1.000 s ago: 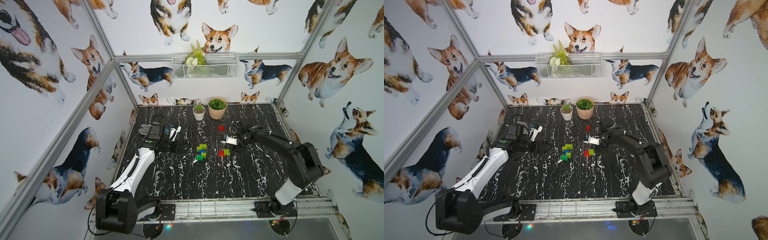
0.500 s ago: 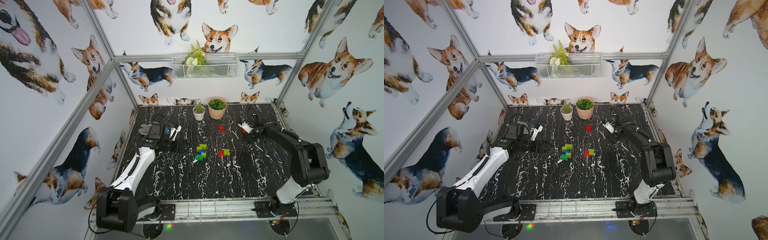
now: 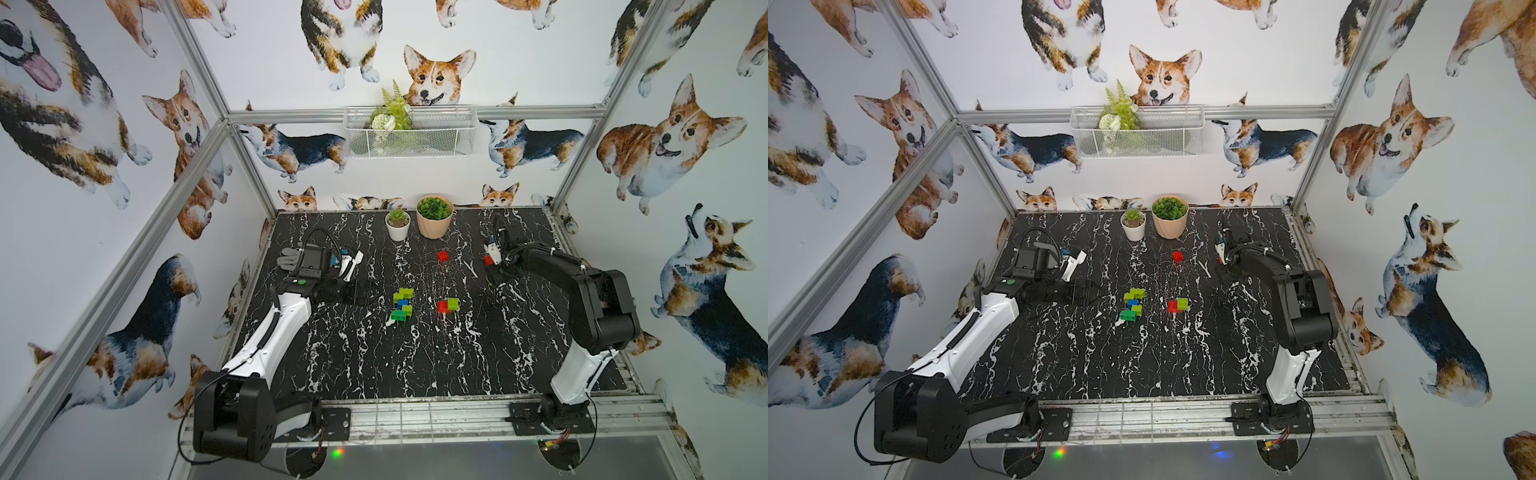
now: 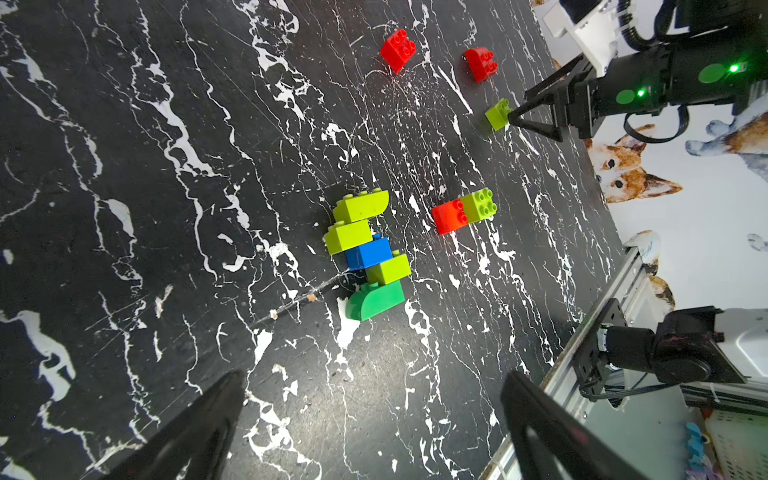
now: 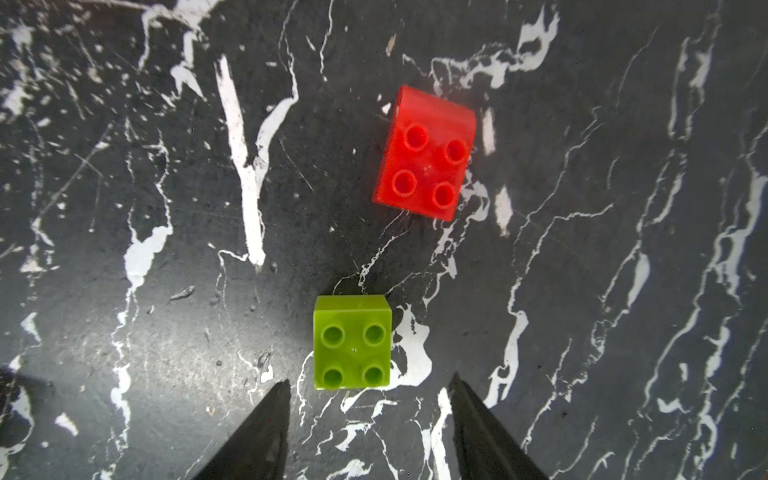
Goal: Assemble the letter s with lego
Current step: Pick up the lego brick from the center of the board.
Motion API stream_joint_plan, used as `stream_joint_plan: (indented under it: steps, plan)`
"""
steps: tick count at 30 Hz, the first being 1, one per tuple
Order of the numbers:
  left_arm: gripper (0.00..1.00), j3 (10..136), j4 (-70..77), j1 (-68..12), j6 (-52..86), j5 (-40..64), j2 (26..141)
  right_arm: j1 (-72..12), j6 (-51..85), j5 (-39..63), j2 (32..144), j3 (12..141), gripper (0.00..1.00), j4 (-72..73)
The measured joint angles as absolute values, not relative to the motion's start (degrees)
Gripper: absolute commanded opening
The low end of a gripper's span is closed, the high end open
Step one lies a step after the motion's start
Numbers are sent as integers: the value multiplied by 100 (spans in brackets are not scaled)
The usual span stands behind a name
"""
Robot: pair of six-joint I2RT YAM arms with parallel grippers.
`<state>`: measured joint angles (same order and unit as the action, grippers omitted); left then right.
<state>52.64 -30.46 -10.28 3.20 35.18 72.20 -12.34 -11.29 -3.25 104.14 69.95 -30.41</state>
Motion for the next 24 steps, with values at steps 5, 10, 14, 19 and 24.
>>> stream_joint_plan:
  steps: [5, 10, 14, 19, 24]
  plan:
    - [100, 5236, -3030, -1028, 320, 3520, 7220, -1234, -969, -281, 10624, 7107, 51, -3081]
    - [100, 5212, -3022, -1031, 320, 3520, 7220, -1236, -816, -204, 10779, 7183, 50, -3096]
    - [100, 5212, -3015, -1031, 320, 3520, 7236, -1236, -707, -137, 10840, 7229, 50, -3155]
    - [100, 5212, -3015, -1031, 320, 3522, 7273, -1321, -565, -86, 10842, 7236, 46, -3201]
    - [100, 5212, -3015, -1031, 320, 3524, 7273, -1398, -414, -132, 10925, 7251, 42, -3232]
